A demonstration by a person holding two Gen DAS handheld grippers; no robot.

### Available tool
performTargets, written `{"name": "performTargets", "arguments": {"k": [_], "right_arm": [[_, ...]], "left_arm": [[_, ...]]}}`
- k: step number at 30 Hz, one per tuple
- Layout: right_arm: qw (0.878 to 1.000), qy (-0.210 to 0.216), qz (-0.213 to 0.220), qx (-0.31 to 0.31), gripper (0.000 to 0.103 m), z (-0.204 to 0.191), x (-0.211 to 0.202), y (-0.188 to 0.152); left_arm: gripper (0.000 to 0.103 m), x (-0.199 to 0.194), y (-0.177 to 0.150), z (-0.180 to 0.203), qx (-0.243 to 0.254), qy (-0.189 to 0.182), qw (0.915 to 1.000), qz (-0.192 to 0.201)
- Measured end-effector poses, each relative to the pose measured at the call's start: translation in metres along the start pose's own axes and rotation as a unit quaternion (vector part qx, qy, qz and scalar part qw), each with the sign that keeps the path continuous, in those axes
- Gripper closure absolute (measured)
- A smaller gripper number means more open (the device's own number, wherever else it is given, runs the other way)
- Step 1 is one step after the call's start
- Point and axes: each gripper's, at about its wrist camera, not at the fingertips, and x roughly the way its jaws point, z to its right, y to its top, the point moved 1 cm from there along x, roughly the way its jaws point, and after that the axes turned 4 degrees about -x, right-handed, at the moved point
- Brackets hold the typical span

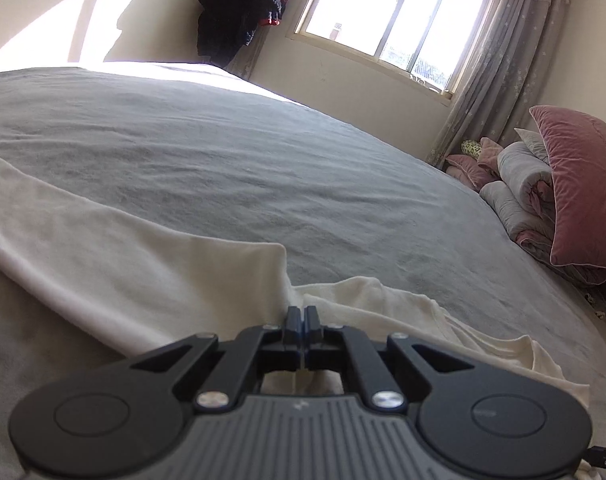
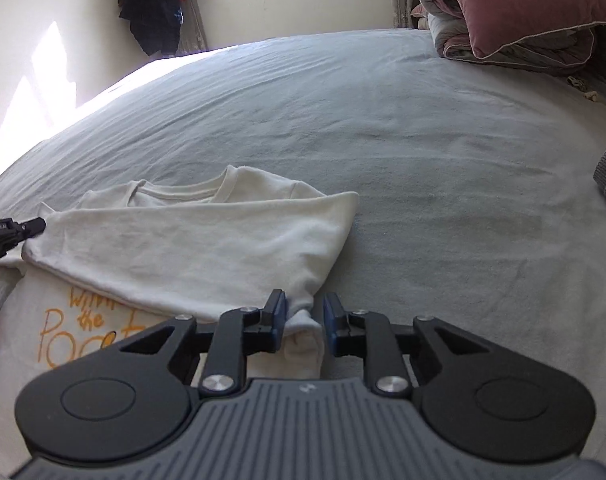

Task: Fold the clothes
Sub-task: 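Open both grippers and release the folded side, then grasp the other sleeve cuff with the left gripper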

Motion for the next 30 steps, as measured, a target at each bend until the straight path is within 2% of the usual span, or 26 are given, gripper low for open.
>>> {"name": "performTargets", "arguments": {"k": [4, 7, 9, 11, 13, 16, 17, 21, 24, 27, 28, 29, 30], "right_arm": [[1.000, -0.015, 0.015, 0.000, 0.082, -0.004, -0.006, -0.003], [0.999, -0.020, 0.048, 0.000, 0.082, -0.010, -0.022, 0.001], [0.997, -0.020, 0.074, 0.002, 0.082, -0.013, -0.030, 0.004], [0.996, -0.015, 0.091, 0.011, 0.080, -0.014, -0.031, 0.004], [0.996, -0.008, 0.084, 0.030, 0.078, -0.010, -0.023, 0.000], [0.997, -0.007, 0.035, 0.065, 0.077, 0.000, -0.002, -0.009], [0.996, -0.002, 0.040, 0.078, 0.077, 0.002, -0.002, -0.010], [0.992, 0.013, 0.051, 0.114, 0.071, 0.005, -0.010, -0.002], [0.991, 0.017, 0.055, 0.118, 0.068, 0.004, -0.014, 0.002], [0.991, 0.024, 0.053, 0.120, 0.058, 0.001, -0.016, 0.004], [0.991, 0.027, 0.052, 0.120, 0.056, 0.000, -0.017, 0.005], [0.991, 0.031, 0.053, 0.119, 0.056, -0.001, -0.018, 0.005], [0.991, 0.033, 0.053, 0.117, 0.055, -0.002, -0.019, 0.006]], "left_arm": [[0.100, -0.002, 0.002, -0.012, -0.029, -0.017, 0.9994, -0.010], [0.098, -0.010, 0.005, -0.020, -0.057, -0.028, 0.9979, -0.011], [0.090, -0.016, 0.010, -0.024, -0.069, -0.023, 0.9973, -0.011], [0.076, -0.022, 0.015, -0.030, -0.081, -0.009, 0.9966, -0.008], [0.073, -0.028, 0.019, -0.038, -0.097, 0.007, 0.9953, -0.003], [0.065, -0.037, 0.026, -0.052, -0.124, 0.056, 0.9906, 0.010], [0.064, -0.040, 0.028, -0.056, -0.131, 0.076, 0.9883, 0.016], [0.063, -0.045, 0.035, -0.065, -0.105, 0.177, 0.9776, 0.044], [0.062, -0.043, 0.037, -0.070, -0.095, 0.205, 0.9727, 0.052], [0.061, -0.045, 0.040, -0.076, -0.088, 0.232, 0.9668, 0.059], [0.060, -0.045, 0.041, -0.076, -0.083, 0.251, 0.9625, 0.063], [0.053, -0.046, 0.041, -0.077, -0.078, 0.270, 0.9575, 0.066], [0.050, -0.046, 0.042, -0.078, -0.074, 0.293, 0.9507, 0.068]]}}
